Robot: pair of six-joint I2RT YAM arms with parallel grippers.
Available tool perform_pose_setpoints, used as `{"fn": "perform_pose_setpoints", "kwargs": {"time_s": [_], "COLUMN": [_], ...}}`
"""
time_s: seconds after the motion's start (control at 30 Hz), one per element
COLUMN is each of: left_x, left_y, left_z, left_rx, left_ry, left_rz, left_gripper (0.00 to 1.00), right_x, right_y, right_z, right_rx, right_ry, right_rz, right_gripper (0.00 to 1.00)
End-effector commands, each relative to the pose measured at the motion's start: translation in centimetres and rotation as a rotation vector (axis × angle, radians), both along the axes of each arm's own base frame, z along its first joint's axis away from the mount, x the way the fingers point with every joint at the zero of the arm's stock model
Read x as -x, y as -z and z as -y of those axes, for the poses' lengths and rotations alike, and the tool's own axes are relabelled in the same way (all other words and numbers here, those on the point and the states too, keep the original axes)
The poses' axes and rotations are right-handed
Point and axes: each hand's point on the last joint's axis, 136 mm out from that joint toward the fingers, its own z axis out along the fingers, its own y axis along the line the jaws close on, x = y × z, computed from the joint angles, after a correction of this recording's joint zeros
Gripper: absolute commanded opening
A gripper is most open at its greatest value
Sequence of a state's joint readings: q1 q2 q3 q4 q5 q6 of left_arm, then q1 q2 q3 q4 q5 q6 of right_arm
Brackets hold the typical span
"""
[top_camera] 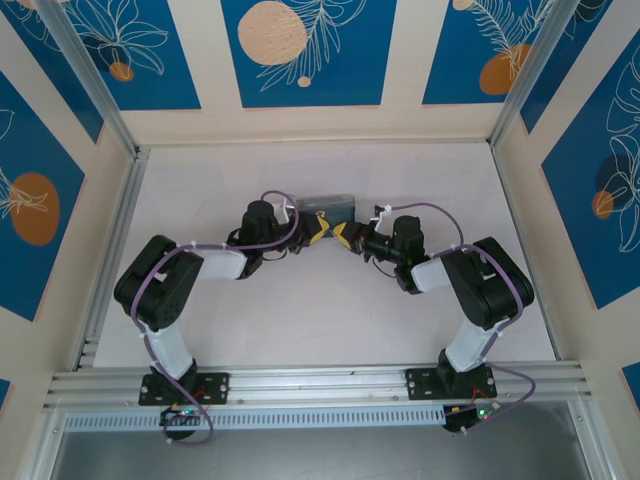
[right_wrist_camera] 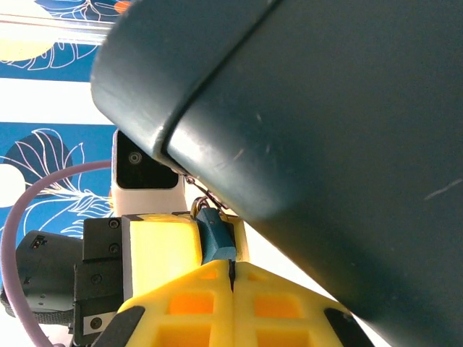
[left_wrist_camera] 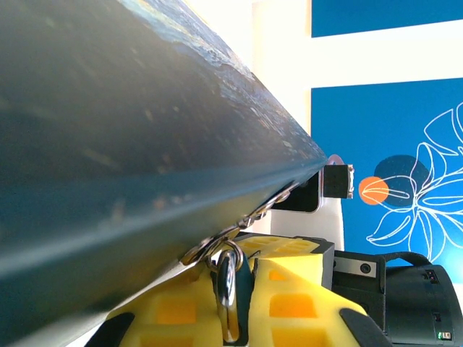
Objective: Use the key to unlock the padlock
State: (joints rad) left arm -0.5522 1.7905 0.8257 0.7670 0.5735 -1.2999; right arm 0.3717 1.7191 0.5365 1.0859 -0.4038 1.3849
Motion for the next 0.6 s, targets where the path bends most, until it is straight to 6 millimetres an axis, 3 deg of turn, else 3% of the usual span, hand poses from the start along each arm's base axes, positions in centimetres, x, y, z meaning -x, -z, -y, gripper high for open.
{"fn": "perform_pose_setpoints", "kwargs": {"time_s": [0.0,0.17,0.37,0.57], "left_x": [3.2,2.7,2.5,2.5], "left_y": [-2.1,-2.5,-2.6,-2.1], "left_z": [1.8,1.9,1.9,2.0], "left_rx": [0.035,0.068,0.067,0.060], "left_ry": [0.130,0.106,0.102,0.100], "left_rz": [0.052,0.050,0.047,0.036], "left_gripper": [0.00,0.00,0.00,0.00], "right_x": [-1.0,-0.4,1.1,0.2], "right_y": [-0.7,-0.4,-1.7,-1.9], "right_z": [1.1,1.2,-0.4,-1.1], "right_rx": [-0.017,0.040,0.101,0.084], "right_ry": [0.052,-0.004,-0.112,-0.047], "right_rz": [0.041,0.114,0.254,0.152], "right_gripper": [0.00,0.00,0.00,0.00]}}
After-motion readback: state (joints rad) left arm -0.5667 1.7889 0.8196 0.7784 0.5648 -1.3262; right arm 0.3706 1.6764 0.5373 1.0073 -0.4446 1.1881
